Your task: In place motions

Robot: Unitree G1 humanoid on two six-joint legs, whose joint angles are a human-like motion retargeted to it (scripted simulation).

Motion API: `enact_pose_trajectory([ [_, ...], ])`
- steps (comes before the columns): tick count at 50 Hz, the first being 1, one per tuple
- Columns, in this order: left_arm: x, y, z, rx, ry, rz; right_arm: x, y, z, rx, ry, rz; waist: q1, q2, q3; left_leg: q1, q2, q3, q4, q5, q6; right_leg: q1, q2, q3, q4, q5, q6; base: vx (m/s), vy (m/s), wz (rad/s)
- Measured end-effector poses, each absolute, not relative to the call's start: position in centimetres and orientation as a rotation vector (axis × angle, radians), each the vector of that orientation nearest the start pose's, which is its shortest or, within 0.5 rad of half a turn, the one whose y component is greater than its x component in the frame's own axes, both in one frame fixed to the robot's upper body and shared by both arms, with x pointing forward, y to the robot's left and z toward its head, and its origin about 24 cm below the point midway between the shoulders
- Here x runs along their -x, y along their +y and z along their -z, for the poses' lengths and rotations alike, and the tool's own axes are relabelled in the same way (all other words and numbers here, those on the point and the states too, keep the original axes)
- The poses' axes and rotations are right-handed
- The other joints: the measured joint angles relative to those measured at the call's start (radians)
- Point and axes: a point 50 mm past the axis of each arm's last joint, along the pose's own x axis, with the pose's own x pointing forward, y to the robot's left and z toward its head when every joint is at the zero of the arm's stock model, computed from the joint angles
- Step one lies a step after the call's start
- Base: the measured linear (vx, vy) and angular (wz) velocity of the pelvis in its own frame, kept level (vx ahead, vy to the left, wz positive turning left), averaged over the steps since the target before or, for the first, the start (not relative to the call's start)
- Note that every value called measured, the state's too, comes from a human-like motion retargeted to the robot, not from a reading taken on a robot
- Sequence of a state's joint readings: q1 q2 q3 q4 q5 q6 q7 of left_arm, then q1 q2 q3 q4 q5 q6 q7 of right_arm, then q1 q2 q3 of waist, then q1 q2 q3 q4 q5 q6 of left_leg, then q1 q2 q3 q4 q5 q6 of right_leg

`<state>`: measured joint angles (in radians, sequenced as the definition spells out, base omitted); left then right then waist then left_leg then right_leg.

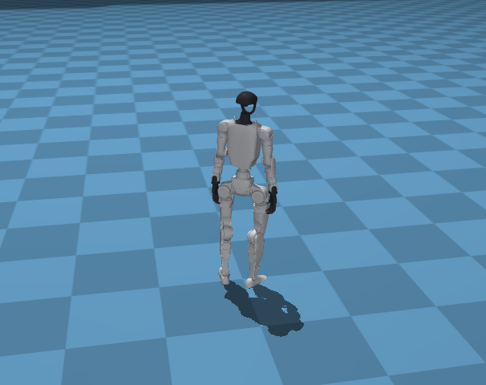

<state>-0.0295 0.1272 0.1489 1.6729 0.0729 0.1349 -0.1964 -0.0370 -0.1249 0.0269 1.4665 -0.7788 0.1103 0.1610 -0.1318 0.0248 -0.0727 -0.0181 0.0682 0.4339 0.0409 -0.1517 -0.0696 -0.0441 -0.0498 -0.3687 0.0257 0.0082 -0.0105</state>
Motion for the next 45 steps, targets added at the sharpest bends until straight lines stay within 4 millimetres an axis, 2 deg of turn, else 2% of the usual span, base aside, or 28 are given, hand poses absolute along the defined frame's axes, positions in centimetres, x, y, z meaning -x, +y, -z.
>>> enact_pose_trajectory([
  [7,0.7,19.2,17.6,0.157,1.728,-0.032,-3.1,-21.5,17.6,0.745,1.585,-0.568,-0.029,0.007,0.008,-0.01,0.031,-0.011,0.008,0.023,-0.03,0.004,0.031,-0.012,-0.012,-0.013,-0.021,-0.18,-0.18,0.09],
  [11,0.7,19.8,17.6,0.136,1.713,-0.016,-2.2,-22.5,17.4,0.718,1.64,-0.51,-0.029,0.008,0.024,-0.009,0.056,-0.003,0.05,0.042,-0.045,0.005,0.044,0.022,0.004,-0.021,-0.028,-0.16,-0.15,-0.15],
  [14,1.0,20.6,17.5,0.08,1.705,-0.003,-2.1,-23.2,17.2,0.684,1.666,-0.451,-0.017,-0.025,0.04,-0.063,0.064,-0.024,0.193,0.044,0.006,0.006,0.013,0.053,0.012,-0.011,-0.041,-0.17,-0.08,-0.53],
  [15,1.1,20.9,17.5,0.054,1.7,-0.005,-2.3,-23.4,17.1,0.675,1.667,-0.431,-0.009,-0.04,0.05,-0.094,0.054,-0.054,0.258,0.035,0.04,0.006,-0.002,0.074,0.016,-0.007,-0.042,-0.19,-0.05,-0.54],
  [20,1.9,22.1,17.4,-0.041,1.707,-0.045,-2.5,-24.5,16.9,0.665,1.664,-0.347,0.015,-0.038,0.116,-0.215,0.056,-0.04,0.23,-0.016,0.044,0.032,-0.005,0.081,0.022,0.007,-0.054,-0.21,-0.03,-0.29],
  [25,2.0,21.9,17.4,0.022,1.72,-0.065,-1.7,-25.1,16.7,0.695,1.695,-0.334,0.138,-0.078,0.215,-0.45,0.058,-0.065,0.166,-0.058,0.052,0.081,-0.035,0.099,0.002,0.03,-0.079,-0.17,0.0,-0.26],
  [28,2.3,21.1,17.5,0.093,1.722,-0.076,-1.1,-25.3,16.7,0.759,1.71,-0.388,0.242,-0.115,0.261,-0.605,0.093,-0.055,0.19,-0.069,0.077,0.092,-0.079,0.119,-0.005,0.046,-0.091,-0.12,0.03,-0.38],
  [32,4.0,19.1,17.5,0.203,1.754,-0.082,-1.8,-25.0,16.7,0.824,1.693,-0.448,0.39,-0.155,0.336,-0.749,0.19,0.011,0.222,-0.078,0.095,0.099,-0.138,0.193,0.012,0.055,-0.109,-0.05,0.07,-0.9],
  [36,7.3,17.2,17.0,0.309,1.874,-0.074,-3.8,-23.5,17.1,0.806,1.603,-0.489,0.436,-0.191,0.376,-0.834,0.247,0.028,0.216,-0.078,0.109,0.092,-0.179,0.239,0.055,0.035,-0.141,0.05,0.05,-0.61],
  [40,9.7,16.4,16.4,0.331,1.963,-0.049,-5.5,-21.6,17.3,0.76,1.518,-0.546,0.409,-0.206,0.37,-0.822,0.249,0.016,0.178,-0.084,0.108,0.092,-0.182,0.243,0.084,0.017,-0.154,0.07,0.02,-0.11],
  [42,9.7,16.5,16.4,0.312,1.965,-0.032,-6.2,-21.0,17.4,0.755,1.493,-0.561,0.387,-0.192,0.355,-0.784,0.239,0.014,0.167,-0.087,0.097,0.096,-0.164,0.229,0.085,0.012,-0.152,0.01,0.0,0.3],
  [45,9.2,17.0,16.5,0.266,1.946,-0.031,-6.2,-20.6,17.4,0.742,1.483,-0.575,0.348,-0.164,0.303,-0.708,0.218,0.027,0.173,-0.094,0.081,0.088,-0.134,0.196,0.084,0.004,-0.144,0.06,0.03,0.52],
])
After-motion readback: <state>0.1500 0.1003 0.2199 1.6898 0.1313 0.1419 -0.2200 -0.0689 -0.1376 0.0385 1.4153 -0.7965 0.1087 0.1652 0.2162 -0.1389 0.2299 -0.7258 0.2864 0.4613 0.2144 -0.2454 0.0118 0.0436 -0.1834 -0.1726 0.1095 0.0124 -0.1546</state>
